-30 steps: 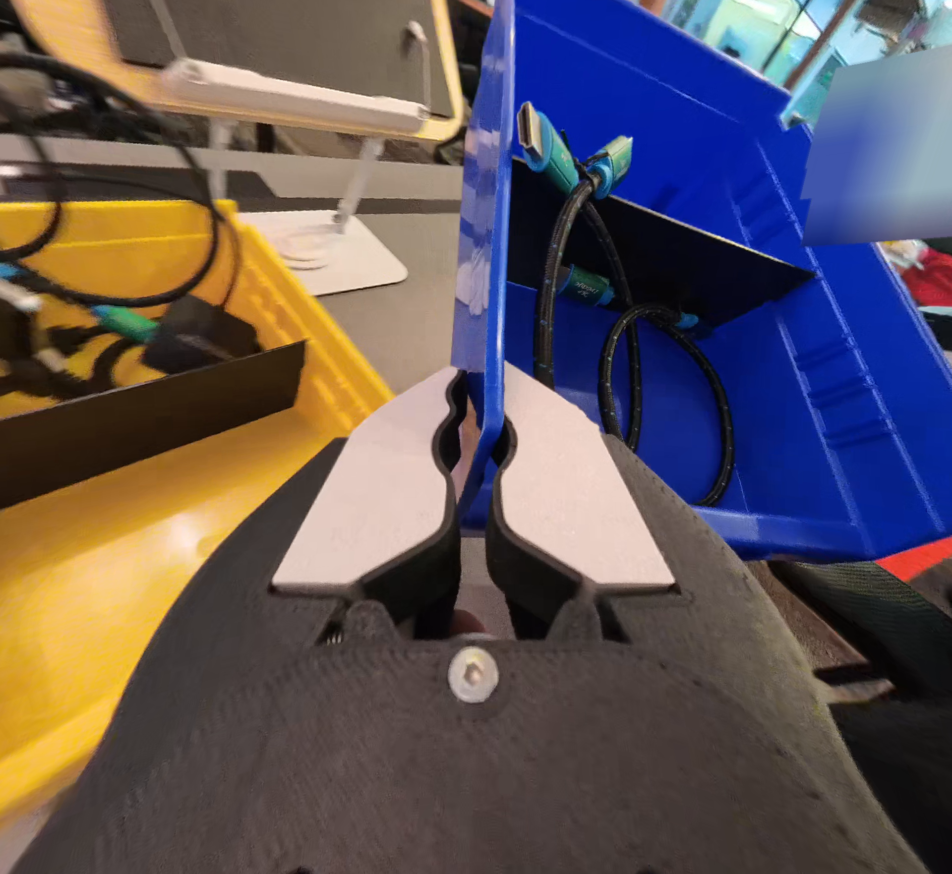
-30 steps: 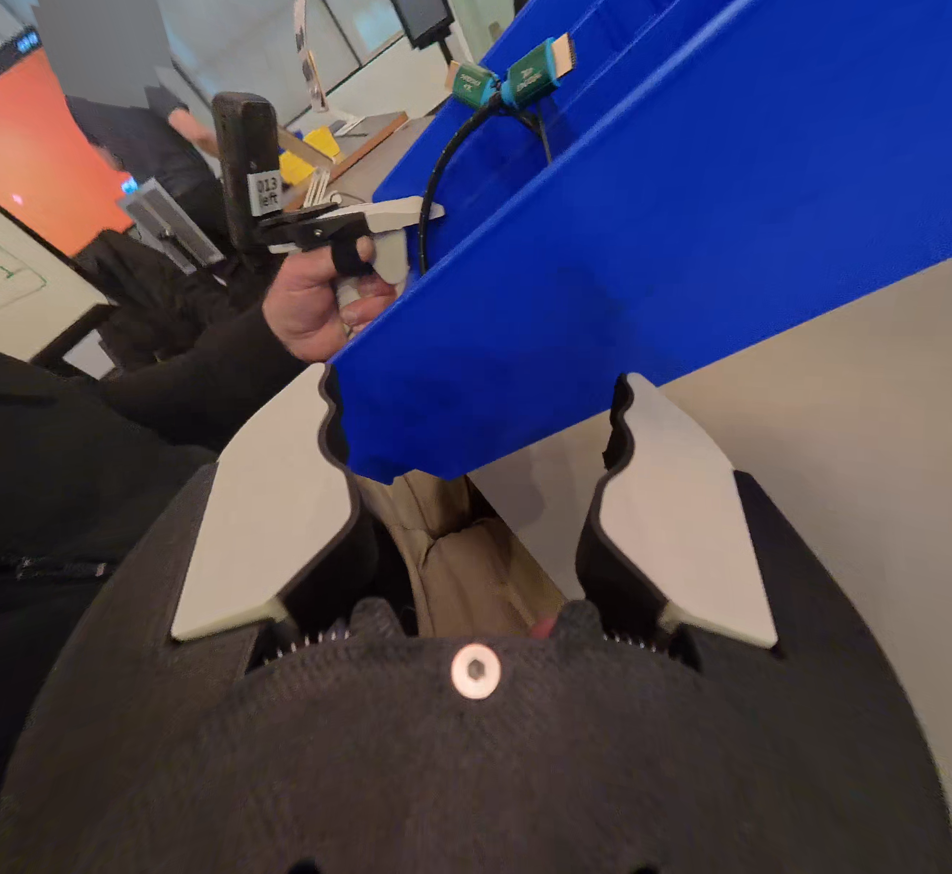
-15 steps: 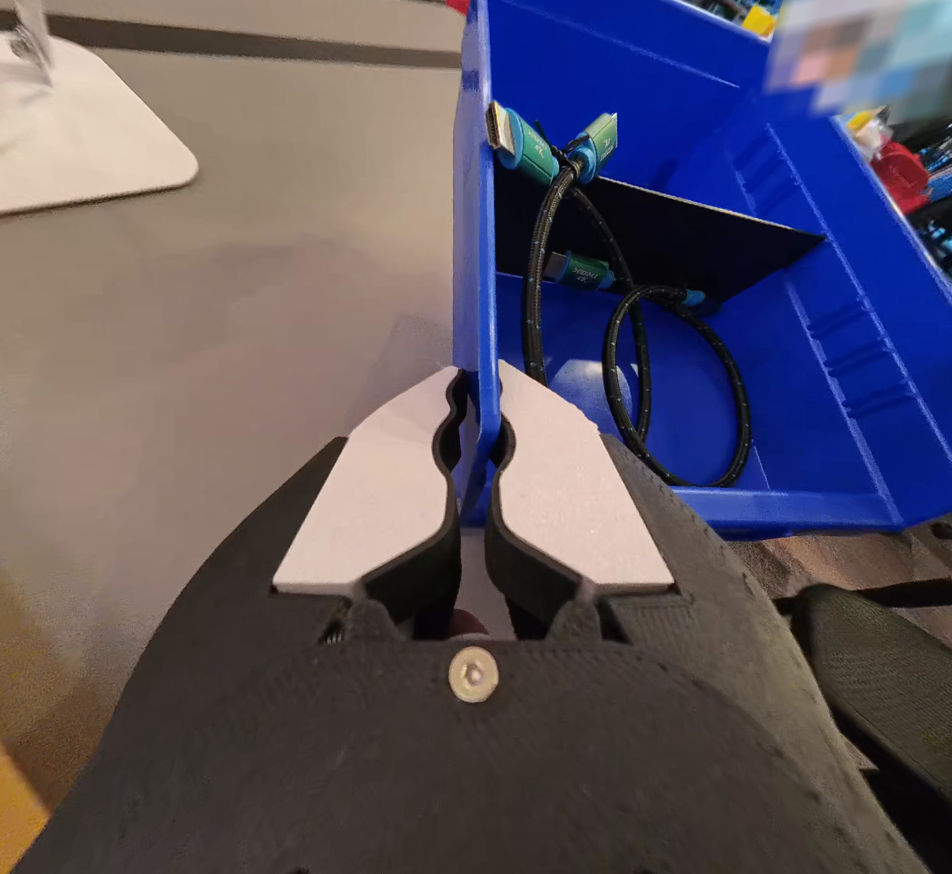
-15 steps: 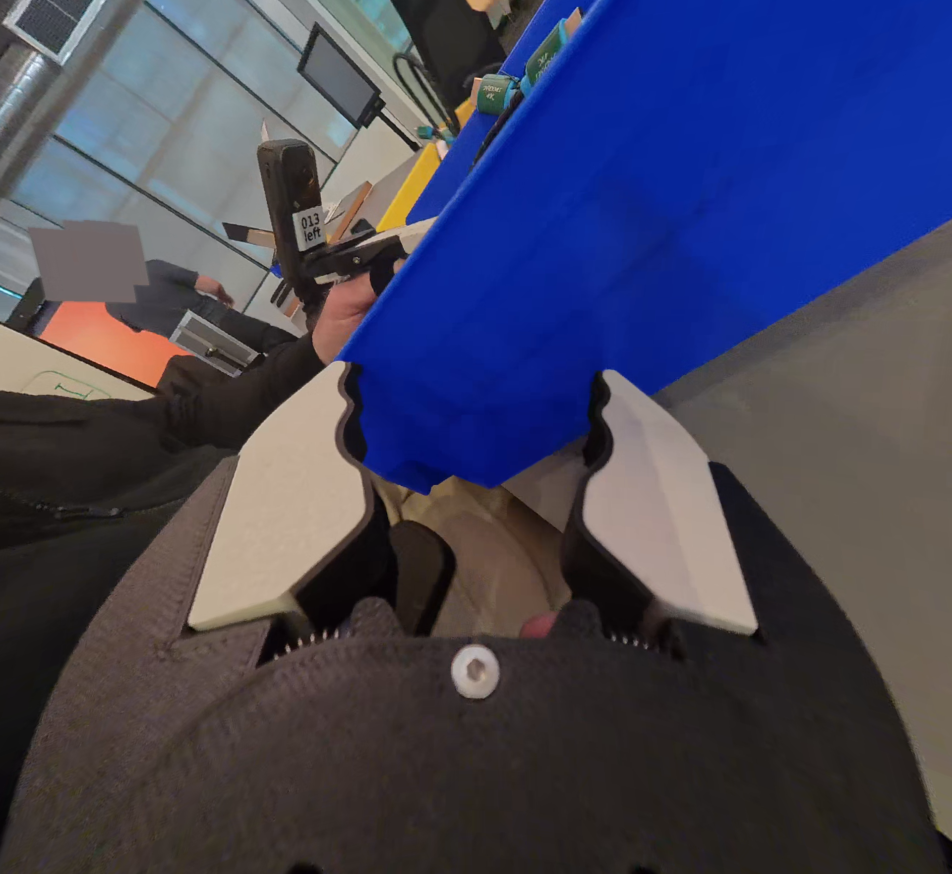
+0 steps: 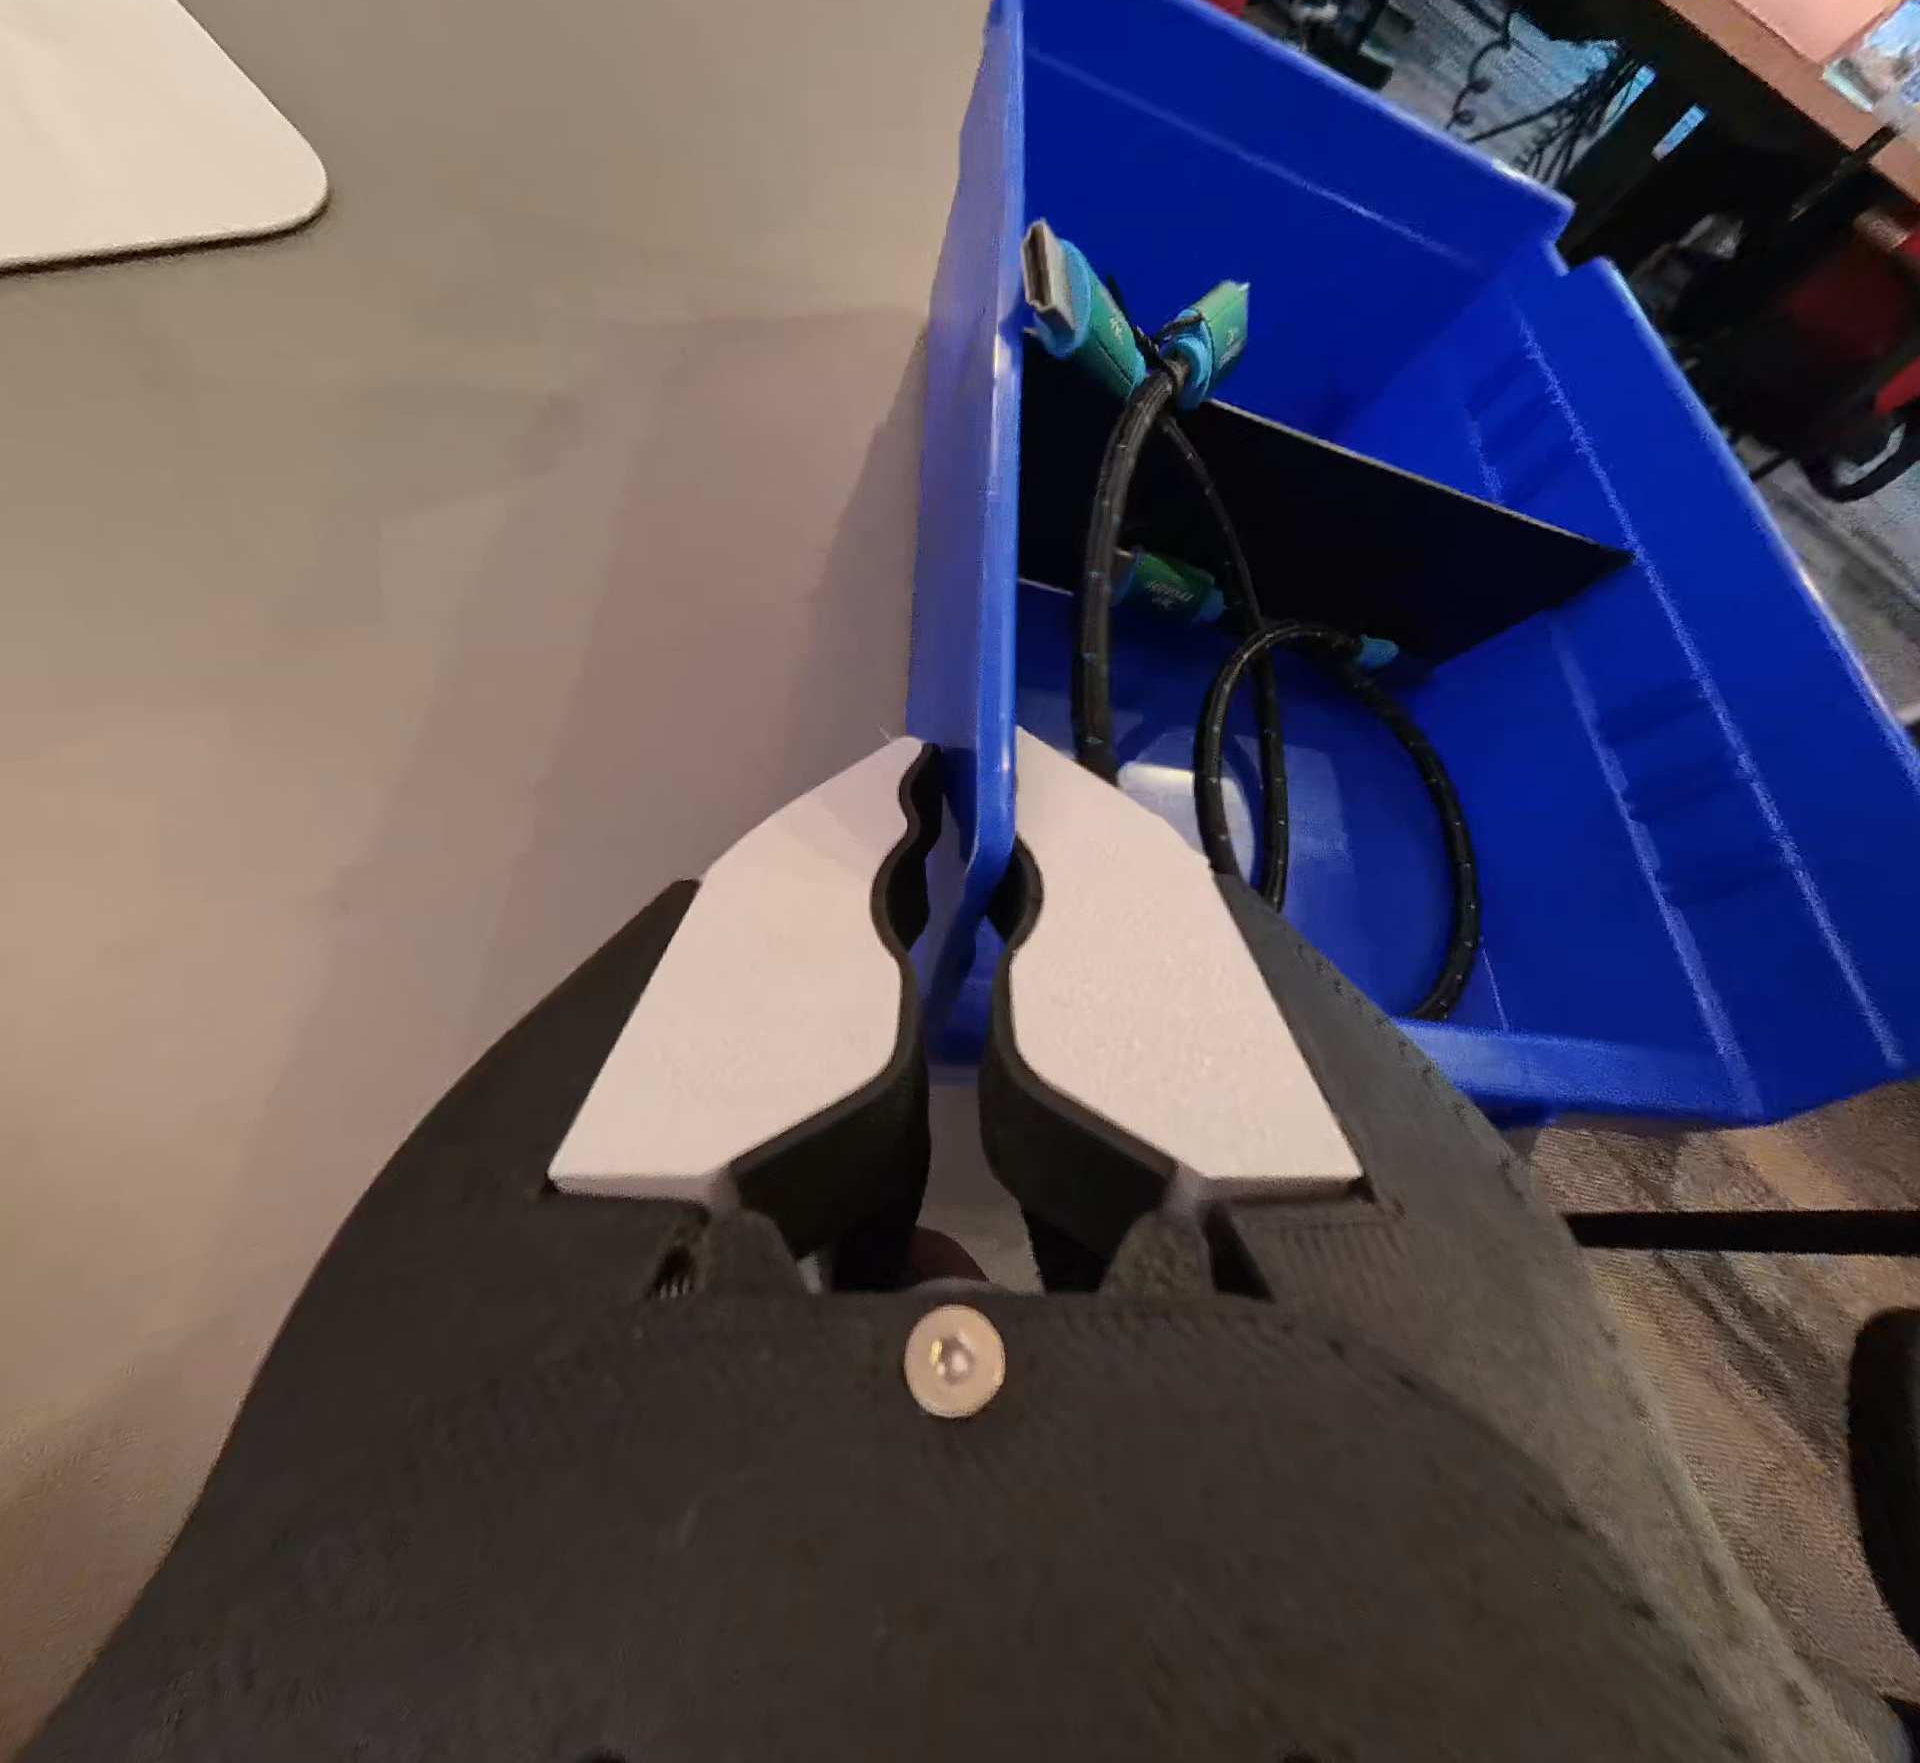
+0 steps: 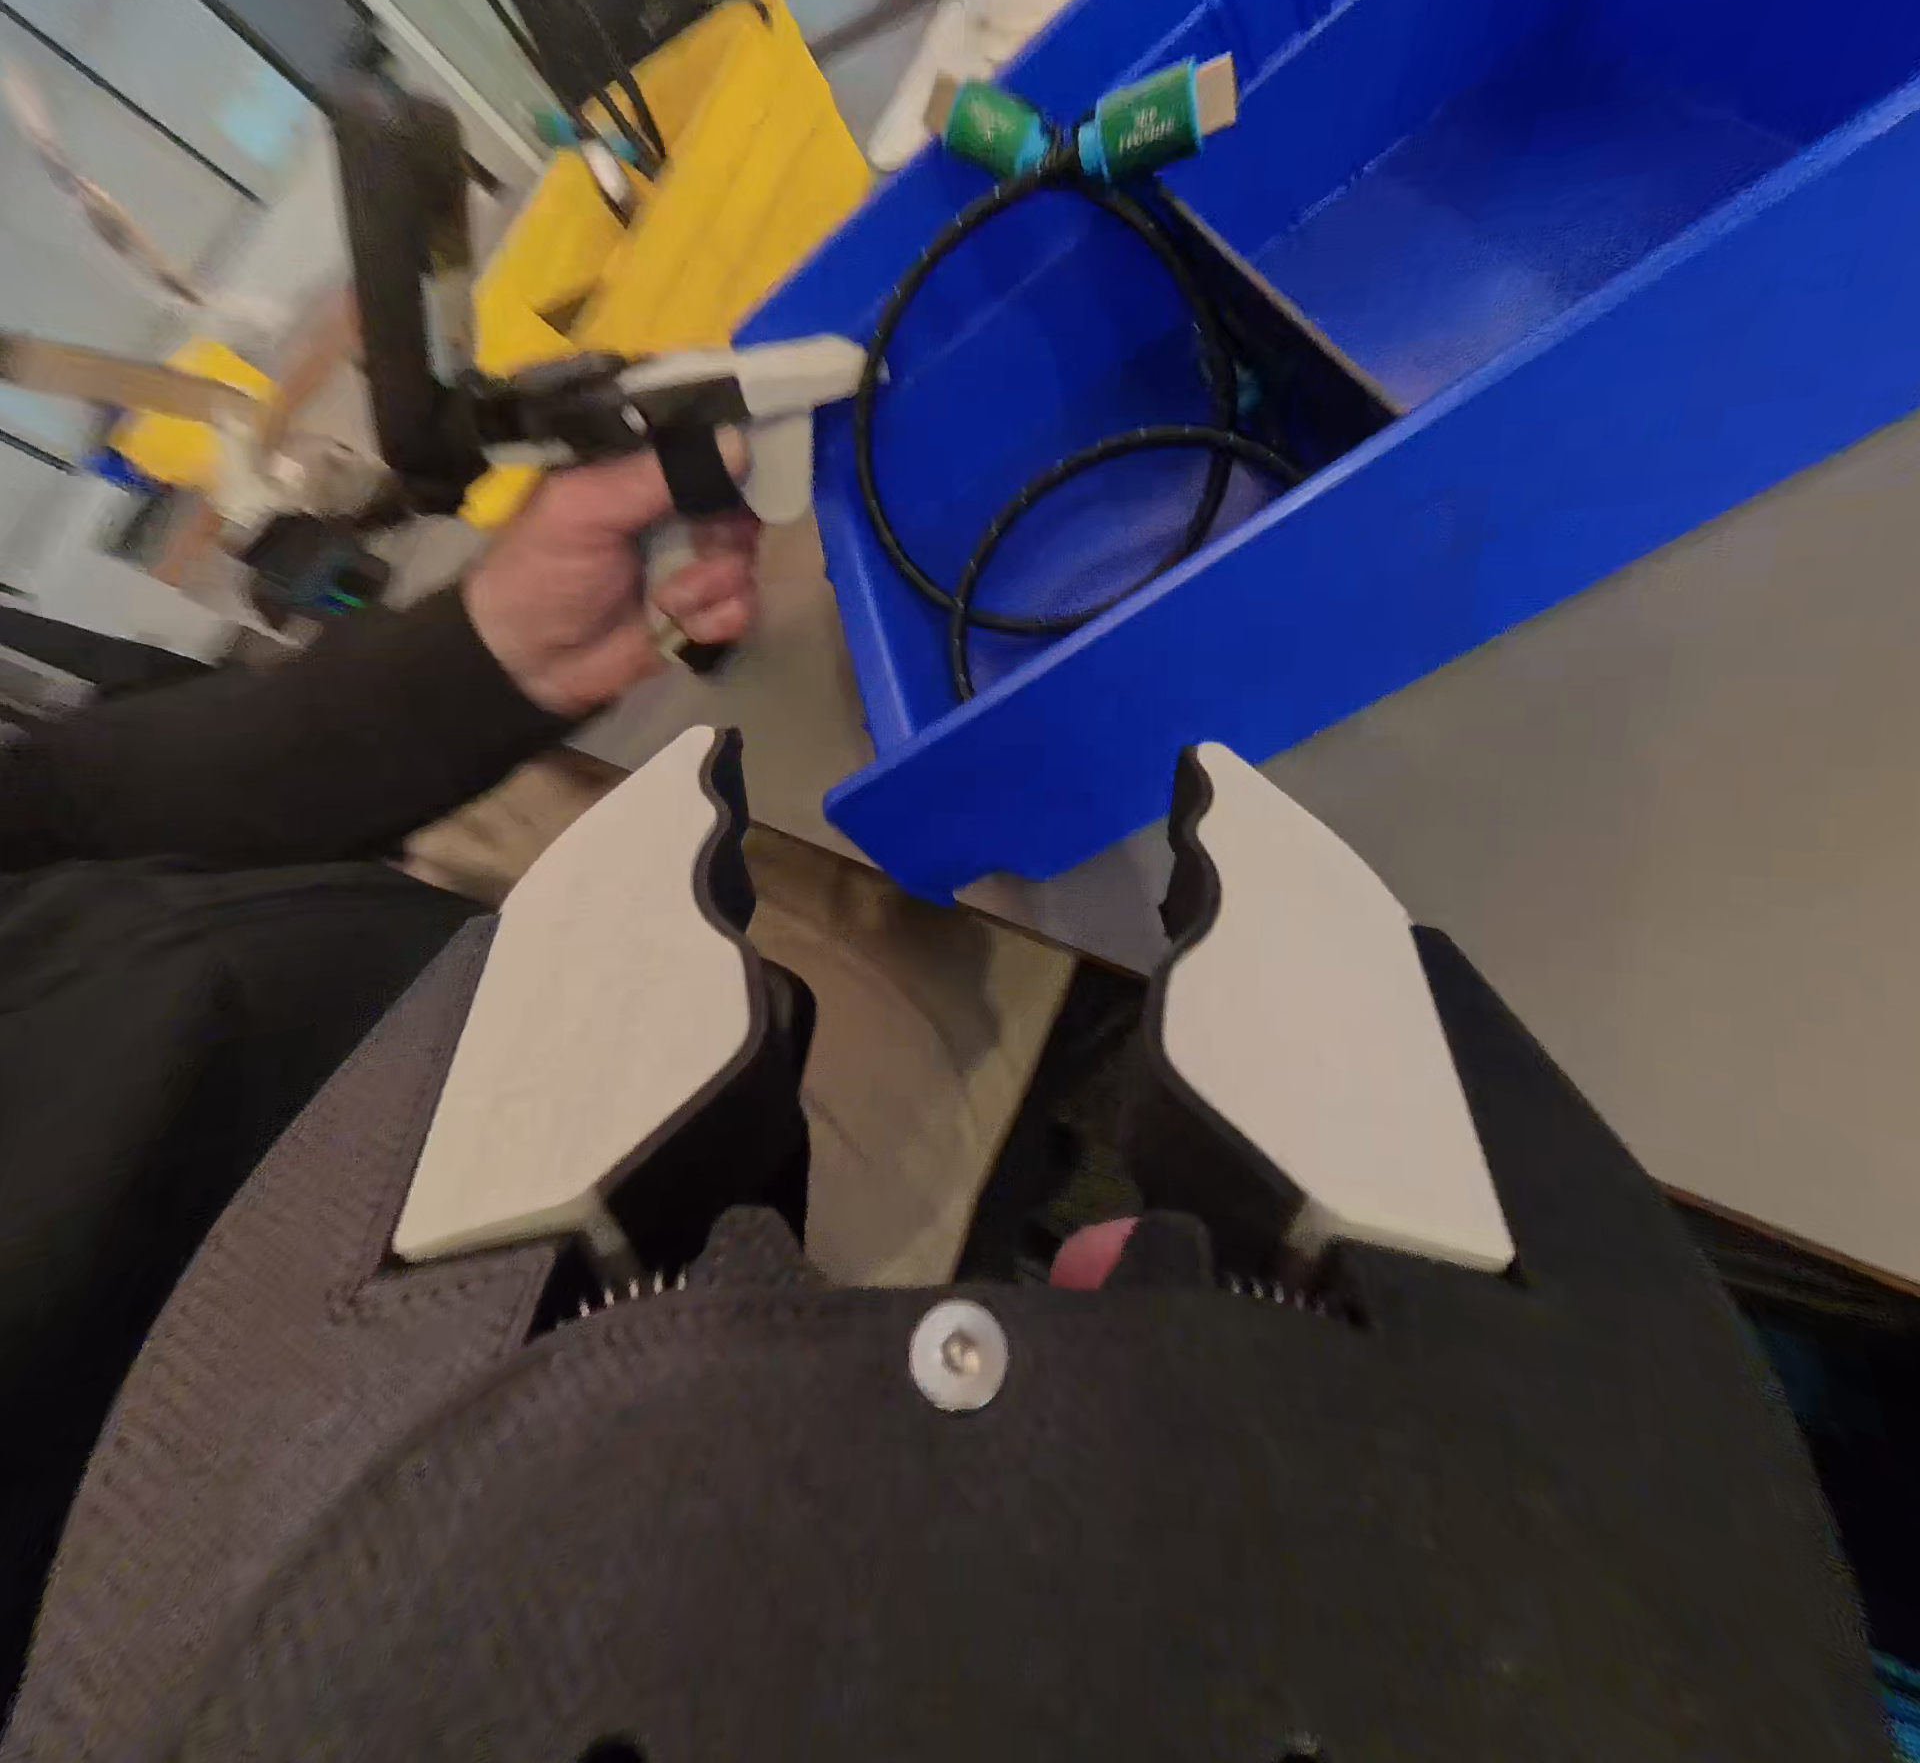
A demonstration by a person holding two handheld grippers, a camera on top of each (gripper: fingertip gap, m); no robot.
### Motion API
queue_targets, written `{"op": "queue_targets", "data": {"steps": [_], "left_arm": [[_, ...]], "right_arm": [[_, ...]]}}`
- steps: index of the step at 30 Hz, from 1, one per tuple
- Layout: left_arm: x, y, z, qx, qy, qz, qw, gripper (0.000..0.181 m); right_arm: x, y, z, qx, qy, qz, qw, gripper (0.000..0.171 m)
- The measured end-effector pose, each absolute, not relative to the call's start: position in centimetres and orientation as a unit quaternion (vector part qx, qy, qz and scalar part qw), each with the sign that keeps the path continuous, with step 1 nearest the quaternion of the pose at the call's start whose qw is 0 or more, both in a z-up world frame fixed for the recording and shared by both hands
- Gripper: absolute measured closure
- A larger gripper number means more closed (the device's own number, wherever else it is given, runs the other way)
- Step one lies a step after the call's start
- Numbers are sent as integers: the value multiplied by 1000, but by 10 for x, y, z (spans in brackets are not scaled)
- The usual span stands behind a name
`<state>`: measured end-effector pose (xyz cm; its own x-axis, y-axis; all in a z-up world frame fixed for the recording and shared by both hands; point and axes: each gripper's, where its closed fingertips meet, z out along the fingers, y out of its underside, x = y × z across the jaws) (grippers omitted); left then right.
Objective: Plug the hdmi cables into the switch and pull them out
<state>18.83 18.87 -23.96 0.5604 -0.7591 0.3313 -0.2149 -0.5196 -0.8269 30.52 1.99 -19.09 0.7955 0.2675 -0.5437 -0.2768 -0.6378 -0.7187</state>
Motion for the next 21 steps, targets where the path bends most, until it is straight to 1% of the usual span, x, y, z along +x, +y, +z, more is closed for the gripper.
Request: {"op": "queue_targets", "data": {"steps": [1,2,4,6,8,11,16,21], "left_arm": [[189,190,-240,-798,304,-353,383,176],[191,190,-240,-797,305,-351,384,176],[195,187,-240,-800,306,-347,382,176],[202,180,-240,-796,318,-347,382,175],[206,175,-240,-793,336,-333,384,174],[219,158,-239,-779,375,-342,369,165],[250,128,-238,-753,442,-352,337,150],[286,112,-235,-743,456,-390,296,139]], "right_arm": [[301,18,-196,-860,-9,285,422,93],[295,18,-201,-870,-17,260,419,92],[285,23,-215,-885,-28,227,406,100],[296,31,-228,-898,-29,168,406,107],[309,37,-232,-902,-28,142,407,115],[343,41,-231,-911,-39,83,401,126],[398,49,-233,-920,-25,42,389,137],[450,62,-235,-926,-7,3,378,148]]}}
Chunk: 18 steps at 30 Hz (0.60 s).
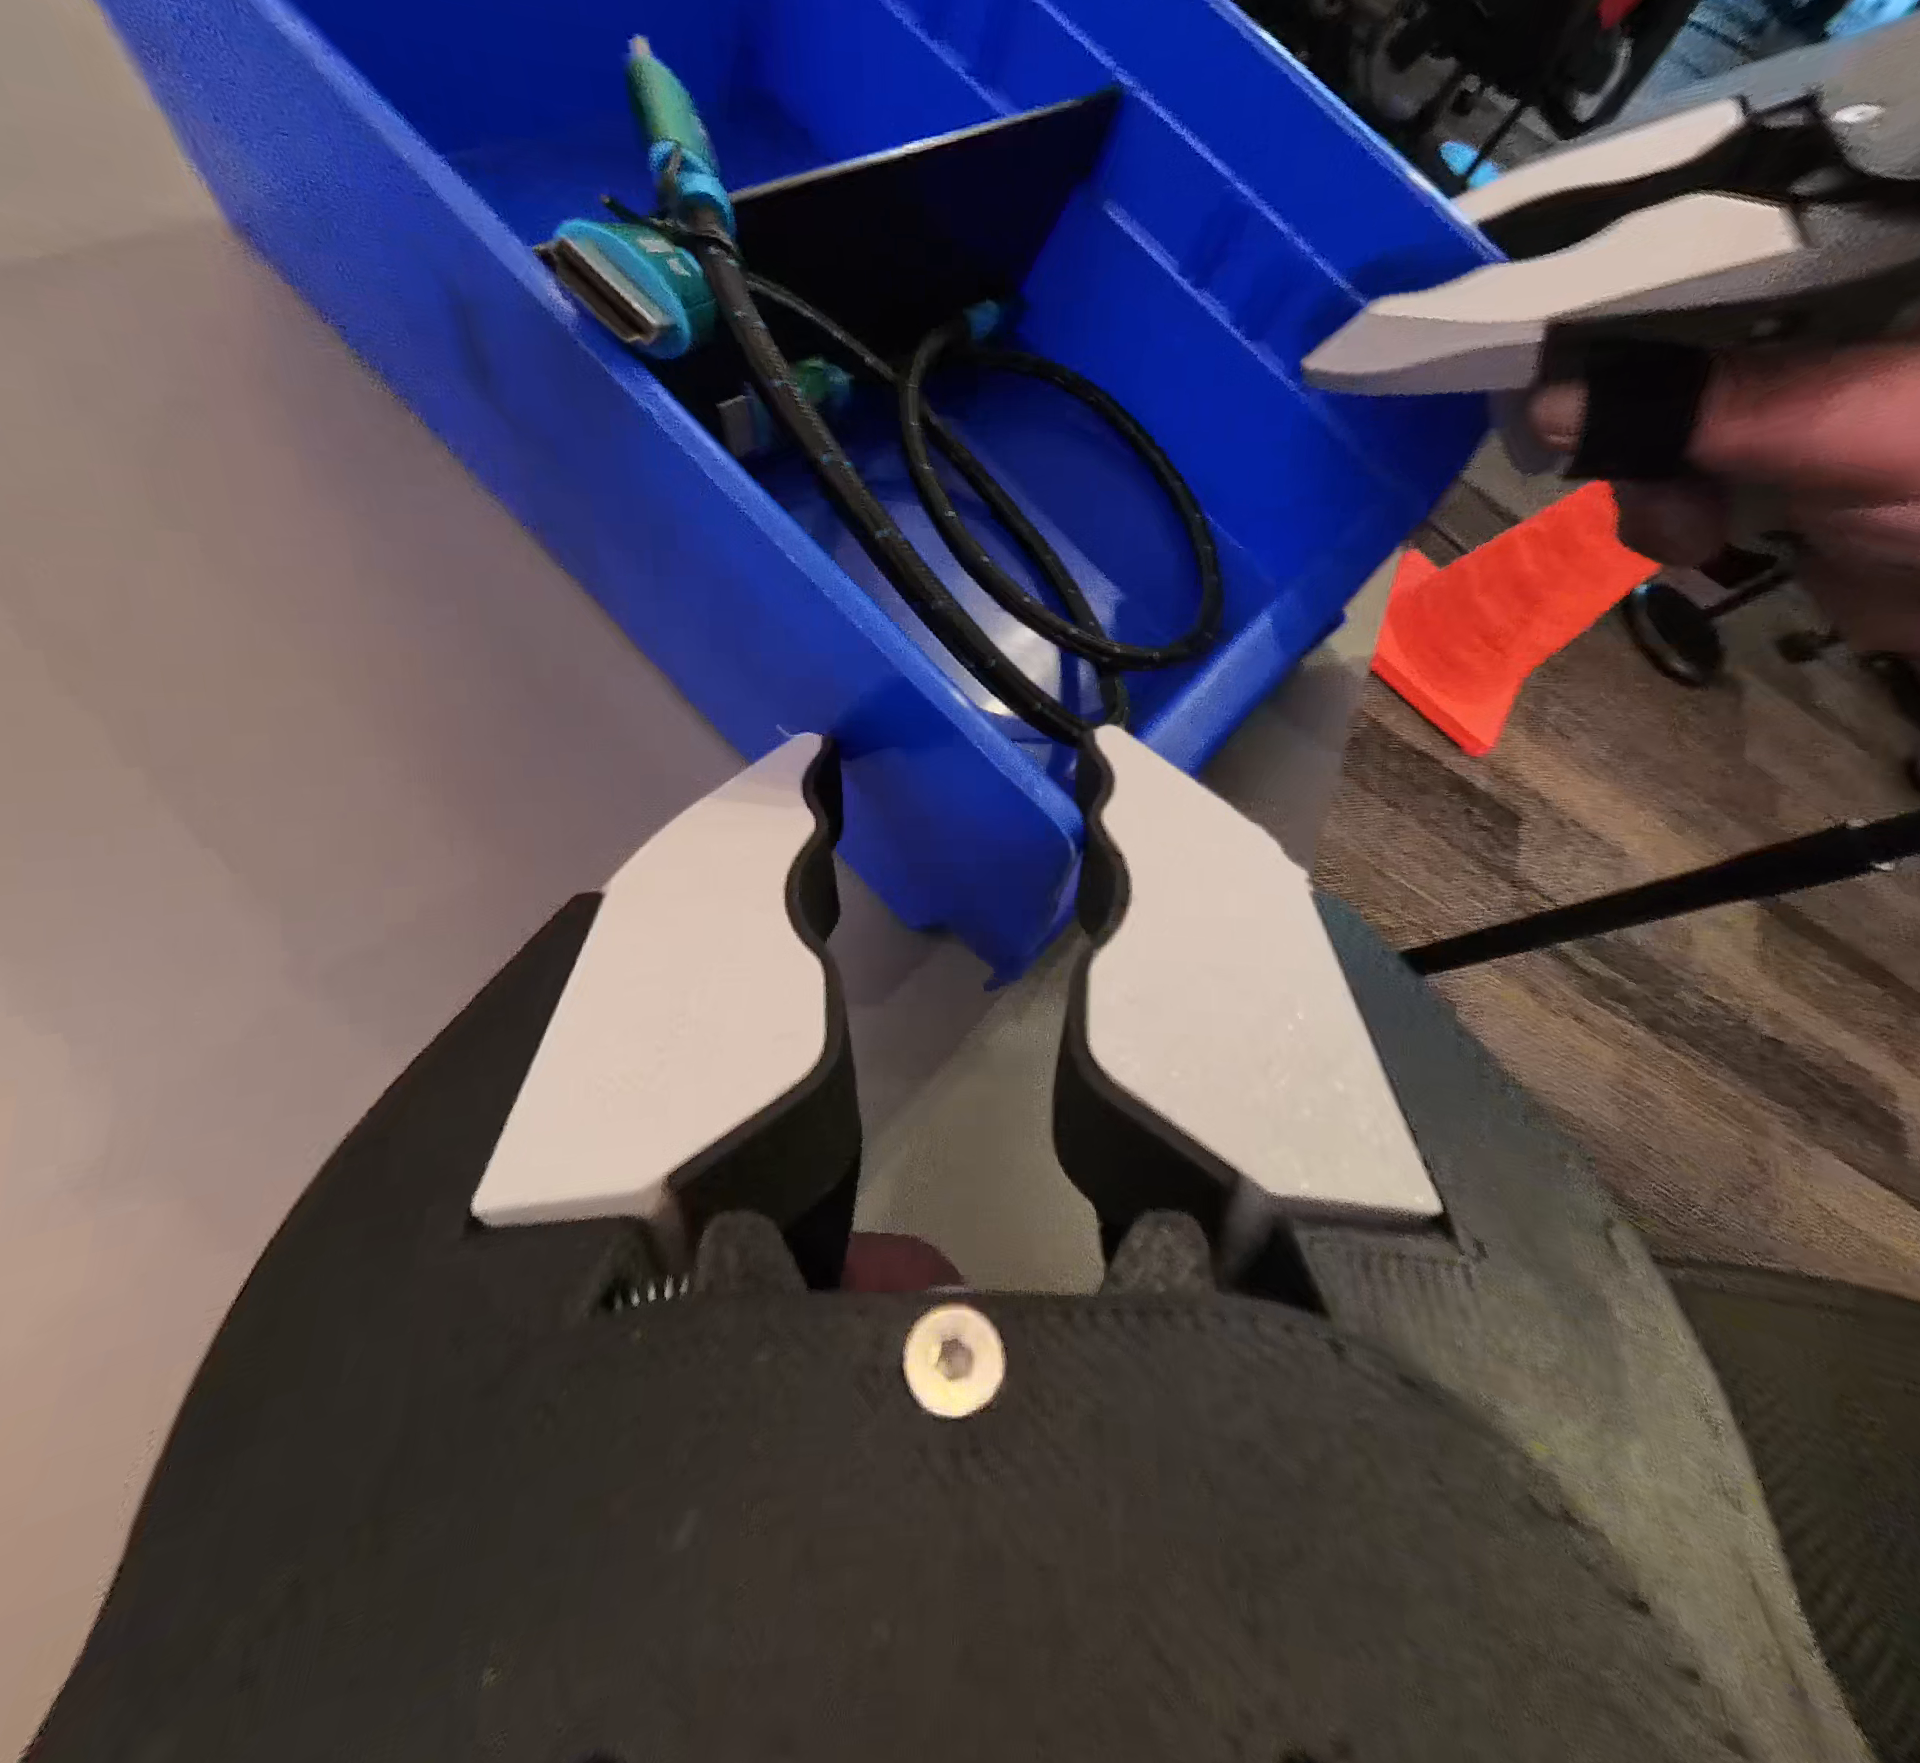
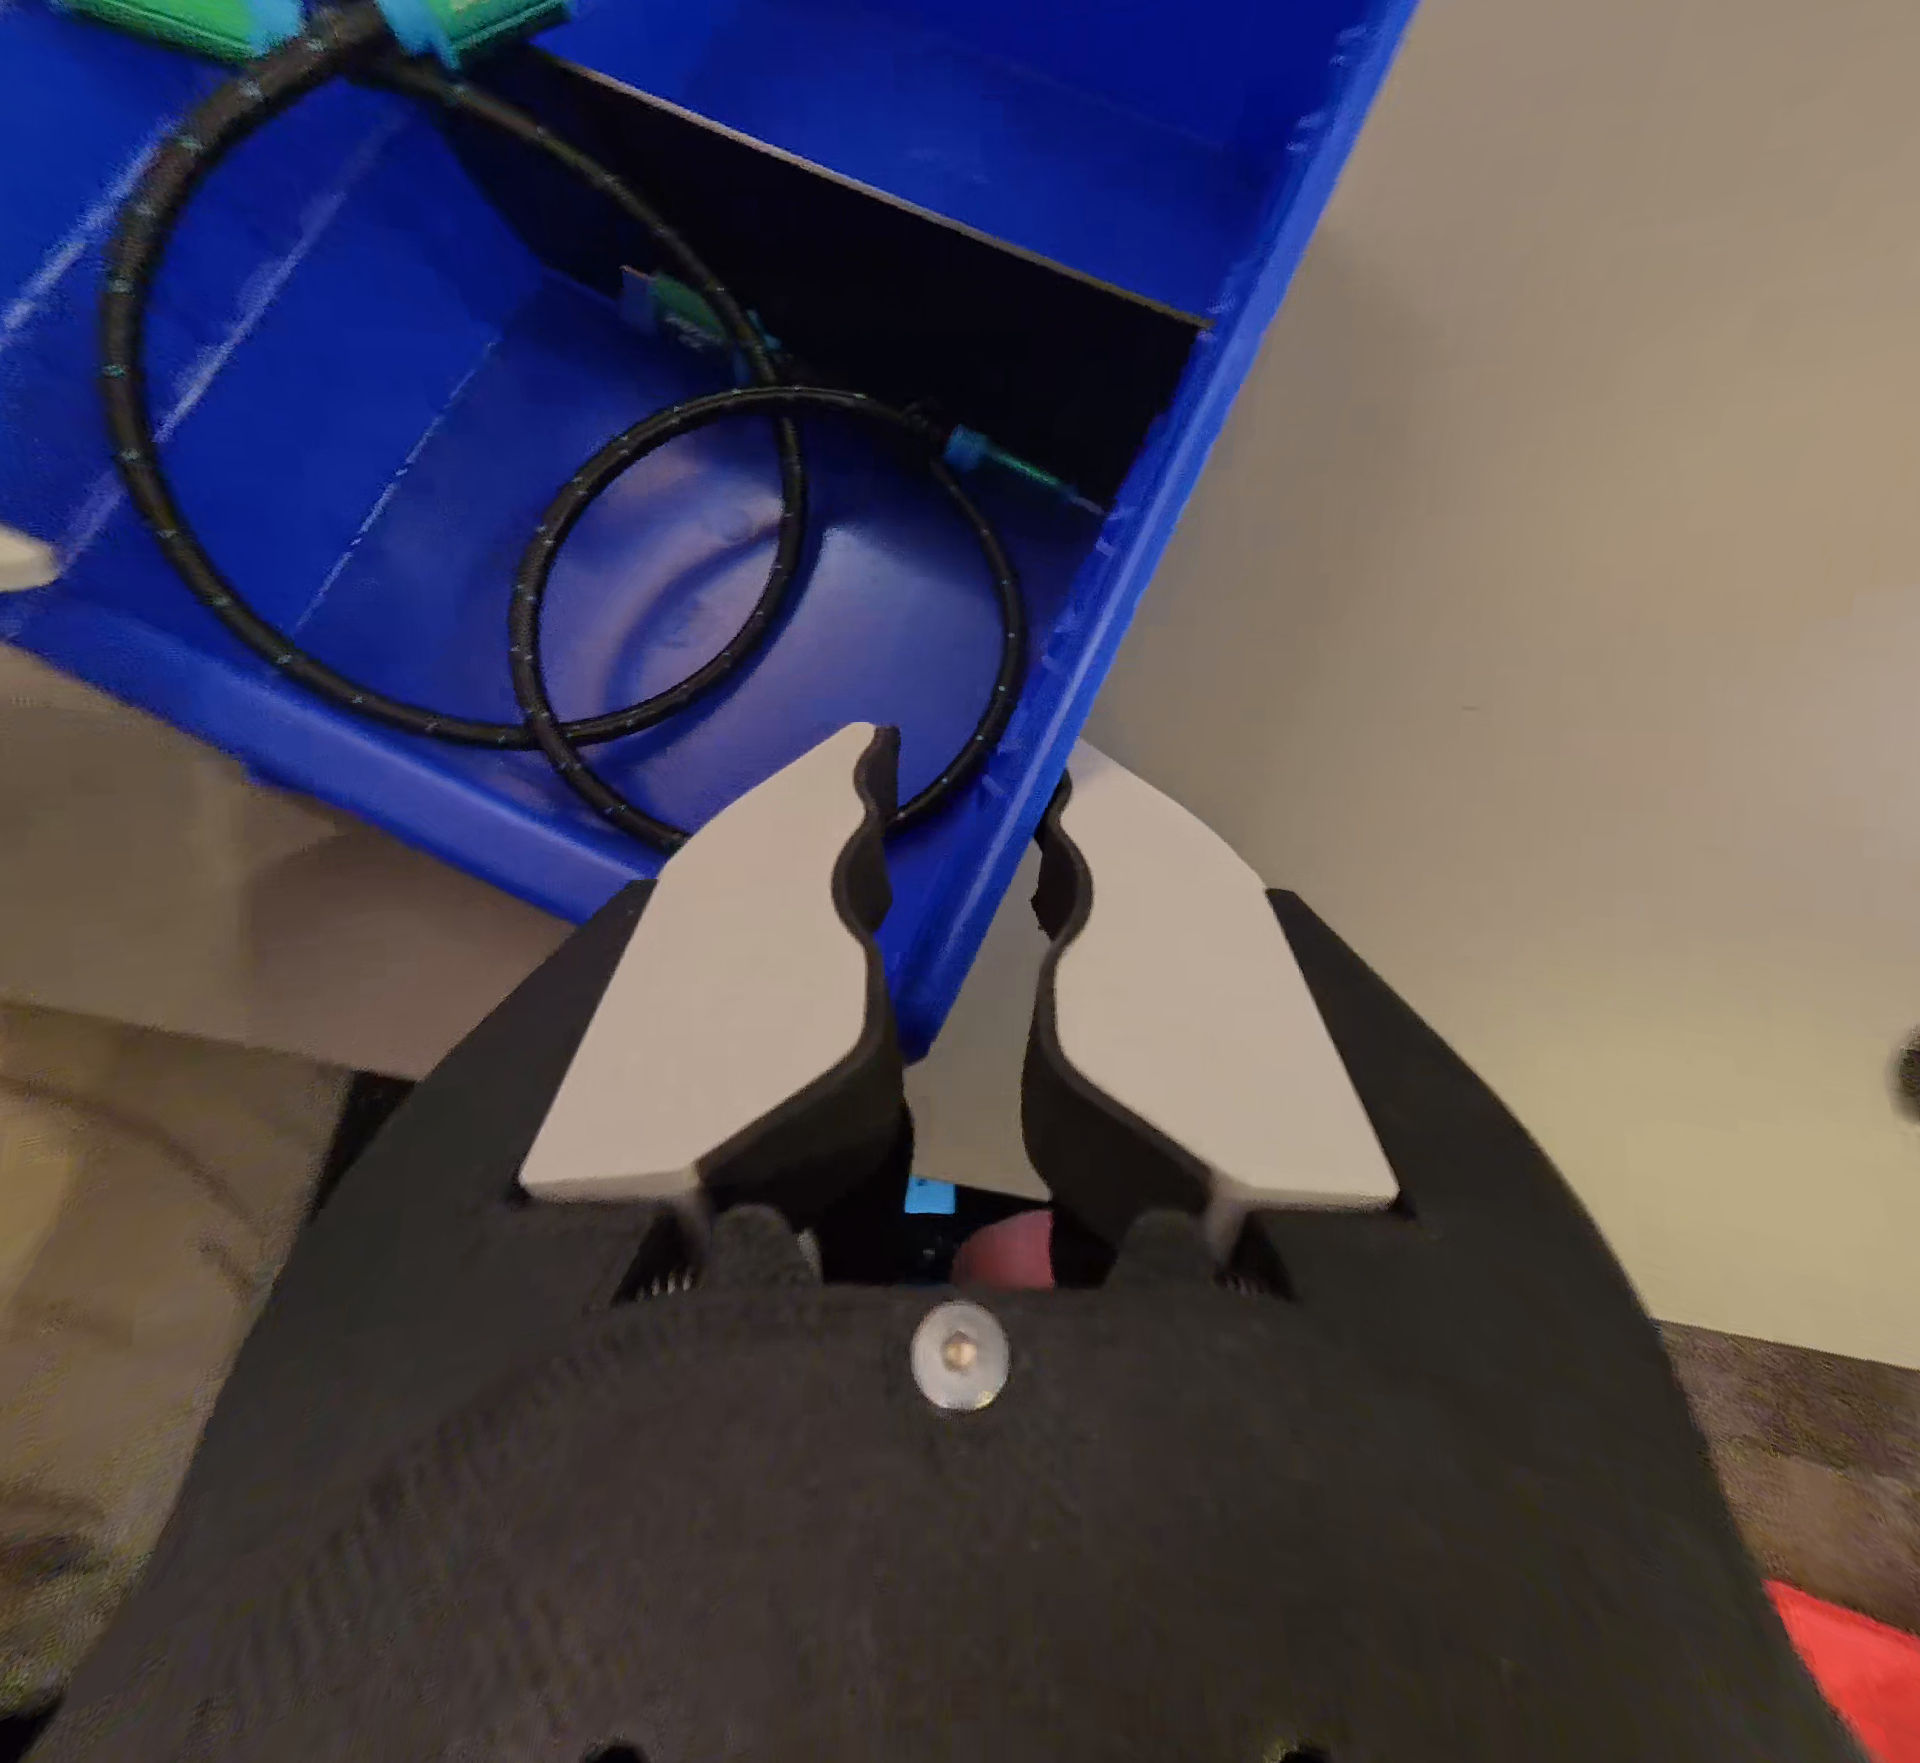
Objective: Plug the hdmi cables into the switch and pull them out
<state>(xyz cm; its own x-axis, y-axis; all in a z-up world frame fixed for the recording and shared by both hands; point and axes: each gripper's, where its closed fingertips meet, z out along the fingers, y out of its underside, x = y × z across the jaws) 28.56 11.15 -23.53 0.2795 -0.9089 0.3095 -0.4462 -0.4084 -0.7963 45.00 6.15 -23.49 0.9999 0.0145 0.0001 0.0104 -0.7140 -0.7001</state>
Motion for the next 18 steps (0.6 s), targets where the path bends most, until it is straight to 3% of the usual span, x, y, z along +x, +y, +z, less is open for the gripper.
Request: {"op": "queue_targets", "data": {"steps": [4,6,9,13,18], "left_arm": [[311,98,-233,-724,482,-417,266,134],[314,99,-228,-721,478,-430,260,121],[296,102,-203,-709,470,-439,289,122],[221,126,-160,-715,441,-408,358,123],[53,193,-134,-775,333,-240,481,124]], "right_arm": [[490,71,-235,-929,10,-16,371,158],[503,77,-235,-928,17,-17,373,162],[514,83,-235,-927,16,-22,374,165],[521,87,-235,-926,17,-19,378,165],[526,90,-235,-924,20,-19,380,164]]}}
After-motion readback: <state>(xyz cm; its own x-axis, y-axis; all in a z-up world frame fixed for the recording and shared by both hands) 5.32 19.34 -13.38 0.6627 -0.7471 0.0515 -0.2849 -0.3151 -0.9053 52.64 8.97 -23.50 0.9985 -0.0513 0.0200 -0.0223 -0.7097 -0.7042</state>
